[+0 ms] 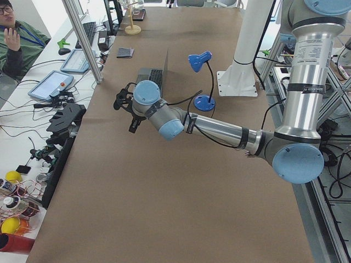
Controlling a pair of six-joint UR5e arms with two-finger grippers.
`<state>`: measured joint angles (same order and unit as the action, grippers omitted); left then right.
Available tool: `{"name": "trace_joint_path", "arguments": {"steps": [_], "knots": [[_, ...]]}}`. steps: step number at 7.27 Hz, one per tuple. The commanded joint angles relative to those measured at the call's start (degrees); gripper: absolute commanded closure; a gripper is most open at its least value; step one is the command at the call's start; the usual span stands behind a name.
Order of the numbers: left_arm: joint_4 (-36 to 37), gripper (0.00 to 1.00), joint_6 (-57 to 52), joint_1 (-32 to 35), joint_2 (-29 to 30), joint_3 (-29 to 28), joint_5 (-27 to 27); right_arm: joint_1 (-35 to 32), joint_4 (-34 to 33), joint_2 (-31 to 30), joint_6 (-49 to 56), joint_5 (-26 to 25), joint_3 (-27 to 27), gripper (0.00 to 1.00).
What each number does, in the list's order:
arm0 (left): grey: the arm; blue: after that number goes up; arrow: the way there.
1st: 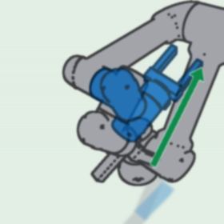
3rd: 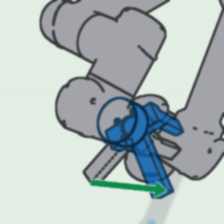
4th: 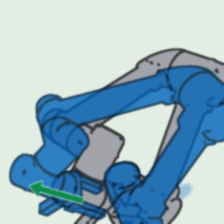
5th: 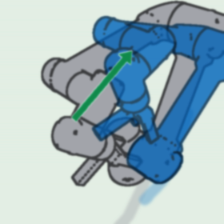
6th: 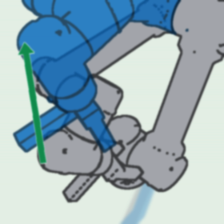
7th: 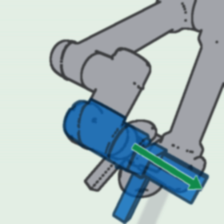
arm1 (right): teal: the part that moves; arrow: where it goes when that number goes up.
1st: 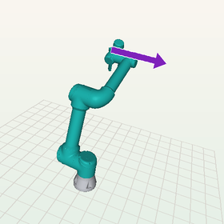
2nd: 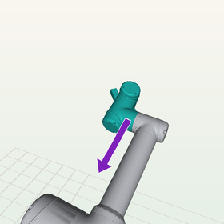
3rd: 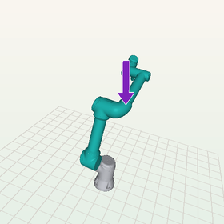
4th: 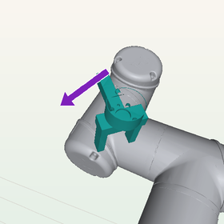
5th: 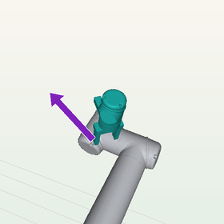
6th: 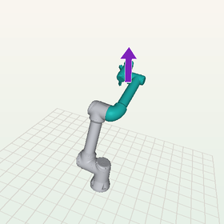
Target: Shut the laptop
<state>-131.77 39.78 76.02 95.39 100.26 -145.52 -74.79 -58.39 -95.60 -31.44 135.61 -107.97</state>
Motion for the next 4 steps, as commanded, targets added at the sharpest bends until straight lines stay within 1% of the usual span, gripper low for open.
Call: {"name": "trace_joint_path", "arguments": {"steps": [1, 2, 3, 4], "knots": [[-6.12, 0.11, 15.37, -7.87, 1.90, 2.38, 0.06, 8.22, 7.85, 0.59, -22.97, -0.26, -4.23, 0.13], [-7.00, 0.26, 20.28, -10.69, 2.34, 4.05, 0.14, 11.82, 7.85, 0.59, -31.66, -0.26, -8.00, 0.35], [-9.79, 0.50, 26.25, -12.71, 3.21, 4.33, 0.14, 14.90, 7.85, 0.68, -39.49, -0.26, -10.56, 0.67], [-13.48, 0.95, 33.01, -16.30, 4.18, 4.25, 0.23, 16.93, 7.94, 0.77, -42.79, -0.26, -12.24, 0.98]]}}
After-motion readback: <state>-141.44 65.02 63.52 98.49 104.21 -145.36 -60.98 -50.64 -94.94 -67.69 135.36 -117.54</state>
